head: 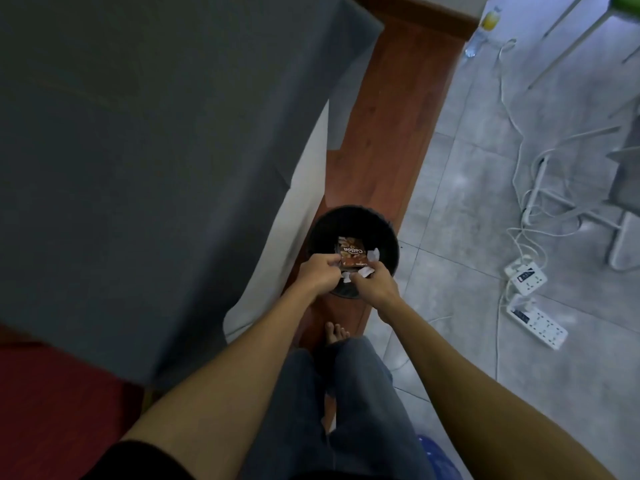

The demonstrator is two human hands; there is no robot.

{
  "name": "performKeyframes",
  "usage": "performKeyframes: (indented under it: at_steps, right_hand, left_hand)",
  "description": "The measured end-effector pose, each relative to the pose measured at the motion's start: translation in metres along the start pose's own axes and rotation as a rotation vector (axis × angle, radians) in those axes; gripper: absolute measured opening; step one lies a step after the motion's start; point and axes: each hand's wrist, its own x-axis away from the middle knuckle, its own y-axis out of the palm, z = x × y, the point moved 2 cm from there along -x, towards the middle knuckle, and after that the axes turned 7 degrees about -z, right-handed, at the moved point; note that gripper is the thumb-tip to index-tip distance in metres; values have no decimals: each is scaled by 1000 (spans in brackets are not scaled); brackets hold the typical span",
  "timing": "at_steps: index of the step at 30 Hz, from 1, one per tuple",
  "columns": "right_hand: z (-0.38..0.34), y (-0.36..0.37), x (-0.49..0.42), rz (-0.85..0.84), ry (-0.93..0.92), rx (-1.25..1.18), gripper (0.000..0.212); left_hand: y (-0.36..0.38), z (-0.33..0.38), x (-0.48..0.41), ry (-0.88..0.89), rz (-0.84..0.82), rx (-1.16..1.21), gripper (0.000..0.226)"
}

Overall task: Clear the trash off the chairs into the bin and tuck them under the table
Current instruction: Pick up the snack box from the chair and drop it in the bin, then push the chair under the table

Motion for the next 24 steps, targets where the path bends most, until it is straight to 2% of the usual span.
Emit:
performKeyframes:
  at_steps: [4, 7, 11, 17, 24]
  right_hand:
    - [-39, -10, 82, -111, -72, 64, 50]
    - [-67, -4, 144, -180, -163, 103, 53]
    - [-97, 18, 220, -253, -309, 180, 54]
    - [-137, 94, 297, -405, -538, 459, 37]
    - [-149, 226, 391, -573, -717, 724, 35]
  left_hand:
    - [-21, 31, 99, 70, 42, 8, 38]
    - [-40, 36, 173, 99, 84, 51, 50]
    - [-74, 14, 260, 130, 241, 92, 52]
    - [-119, -66, 365, 113, 490, 299, 49]
    - [-125, -201, 484, -21, 745, 466, 45]
